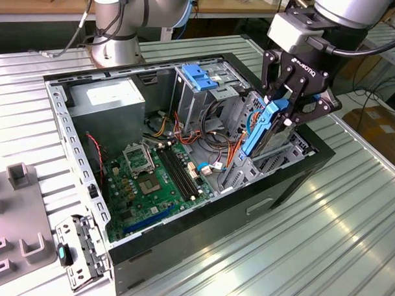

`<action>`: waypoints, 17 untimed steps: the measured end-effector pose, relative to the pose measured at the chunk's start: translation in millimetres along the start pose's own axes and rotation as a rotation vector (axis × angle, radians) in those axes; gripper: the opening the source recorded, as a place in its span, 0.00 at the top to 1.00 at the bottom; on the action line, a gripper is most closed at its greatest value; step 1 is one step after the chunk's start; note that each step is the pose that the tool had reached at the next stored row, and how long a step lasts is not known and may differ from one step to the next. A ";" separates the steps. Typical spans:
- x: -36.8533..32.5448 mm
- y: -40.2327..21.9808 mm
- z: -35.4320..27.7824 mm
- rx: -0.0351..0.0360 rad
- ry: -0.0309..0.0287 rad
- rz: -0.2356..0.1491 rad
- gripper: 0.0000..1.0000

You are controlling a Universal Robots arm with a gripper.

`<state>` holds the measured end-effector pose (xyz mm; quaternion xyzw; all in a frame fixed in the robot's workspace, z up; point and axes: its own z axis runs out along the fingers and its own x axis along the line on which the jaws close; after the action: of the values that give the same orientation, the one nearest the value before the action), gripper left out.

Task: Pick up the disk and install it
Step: 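Pick up the disk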

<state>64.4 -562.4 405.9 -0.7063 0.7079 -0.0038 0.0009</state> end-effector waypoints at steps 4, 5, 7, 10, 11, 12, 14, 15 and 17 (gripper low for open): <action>0.9 0.0 5.7 0.0000 0.0001 0.000 0.63; 1.1 0.0 7.4 0.0000 0.0000 0.000 0.63; 1.4 0.0 9.7 0.0000 -0.0001 0.000 0.63; 1.9 0.0 13.7 0.0000 0.0001 0.000 0.63; 2.1 0.0 15.2 0.0000 0.0001 0.000 0.63; 2.3 0.0 16.6 0.0000 0.0001 0.000 0.63; 2.5 0.0 19.3 0.0000 0.0001 0.000 0.63; 2.6 0.0 20.3 0.0000 0.0001 0.000 0.63; 2.8 0.0 22.4 0.0000 -0.0001 0.000 0.63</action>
<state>64.6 -565.4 383.5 -0.7063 0.7079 -0.0038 0.0009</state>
